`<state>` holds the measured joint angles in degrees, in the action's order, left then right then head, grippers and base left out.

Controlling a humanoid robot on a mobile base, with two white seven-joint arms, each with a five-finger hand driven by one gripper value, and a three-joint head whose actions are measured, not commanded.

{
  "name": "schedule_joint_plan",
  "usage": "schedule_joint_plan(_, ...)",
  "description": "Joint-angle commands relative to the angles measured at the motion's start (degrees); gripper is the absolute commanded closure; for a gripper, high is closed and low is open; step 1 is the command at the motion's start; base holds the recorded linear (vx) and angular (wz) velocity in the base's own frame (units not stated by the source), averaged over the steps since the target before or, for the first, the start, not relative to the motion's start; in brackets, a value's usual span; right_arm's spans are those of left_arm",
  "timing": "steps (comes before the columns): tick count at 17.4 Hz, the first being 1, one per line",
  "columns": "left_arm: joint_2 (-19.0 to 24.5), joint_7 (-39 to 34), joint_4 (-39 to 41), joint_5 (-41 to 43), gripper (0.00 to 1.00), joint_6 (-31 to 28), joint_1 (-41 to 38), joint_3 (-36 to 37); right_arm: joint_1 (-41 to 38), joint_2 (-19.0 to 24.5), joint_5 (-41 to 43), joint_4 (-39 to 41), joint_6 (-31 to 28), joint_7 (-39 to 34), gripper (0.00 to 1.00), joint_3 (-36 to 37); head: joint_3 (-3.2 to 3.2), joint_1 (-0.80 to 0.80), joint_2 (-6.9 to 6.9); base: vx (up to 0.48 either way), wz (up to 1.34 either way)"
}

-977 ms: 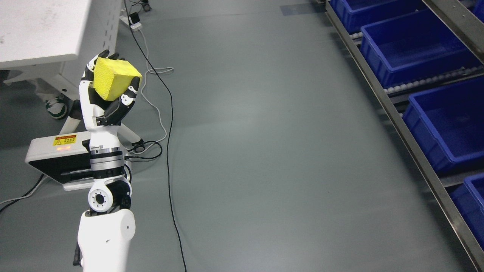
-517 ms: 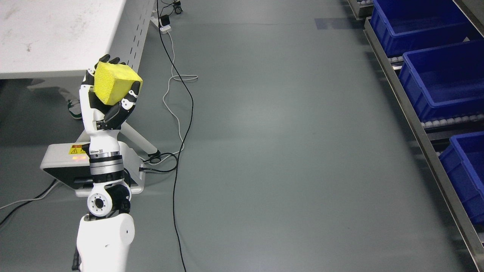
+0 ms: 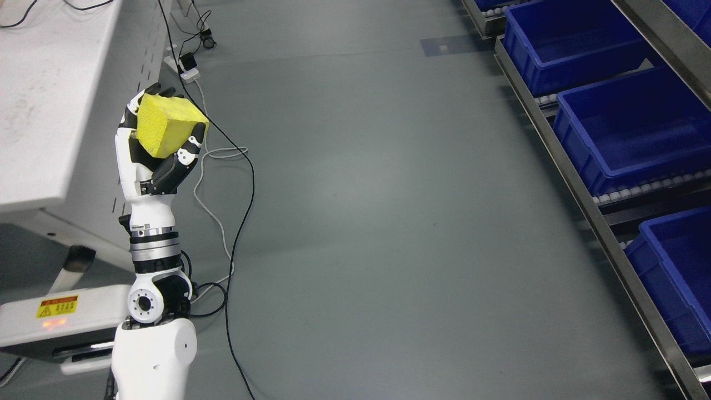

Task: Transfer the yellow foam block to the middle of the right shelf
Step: 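Hold the cube up in the left hand while turning toward the blue bins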

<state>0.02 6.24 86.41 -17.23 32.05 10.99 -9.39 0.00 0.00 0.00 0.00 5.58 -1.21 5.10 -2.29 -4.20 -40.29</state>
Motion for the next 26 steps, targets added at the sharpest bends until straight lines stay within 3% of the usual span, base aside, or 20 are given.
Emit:
schedule_joint_plan(1, 0.98, 0.00, 1.56, 0.01, 0.66, 0.03, -0.97, -0.19, 0.18, -1.00, 0.00, 1.00, -0.05, 0.16, 0.00, 0.00, 0.00, 0.00, 0.00, 0.345, -0.22)
schedule_joint_plan(15, 0.98, 0.08, 3.85, 0.01, 0.67, -0.76, -1.50, -0.81, 0.18, -1.00, 0.00, 1.00, -0.05, 0.16, 0.00, 0.00, 0.00, 0.00, 0.00, 0.433, -0.17)
schedule_joint_plan(26, 0.98, 0.35, 5.78, 0.01, 0.67, -0.85, -1.58, -0.01, 0.18, -1.00, 0.00, 1.00, -0.05, 0.16, 0.00, 0.00, 0.00, 0.00, 0.00, 0.292, -1.01)
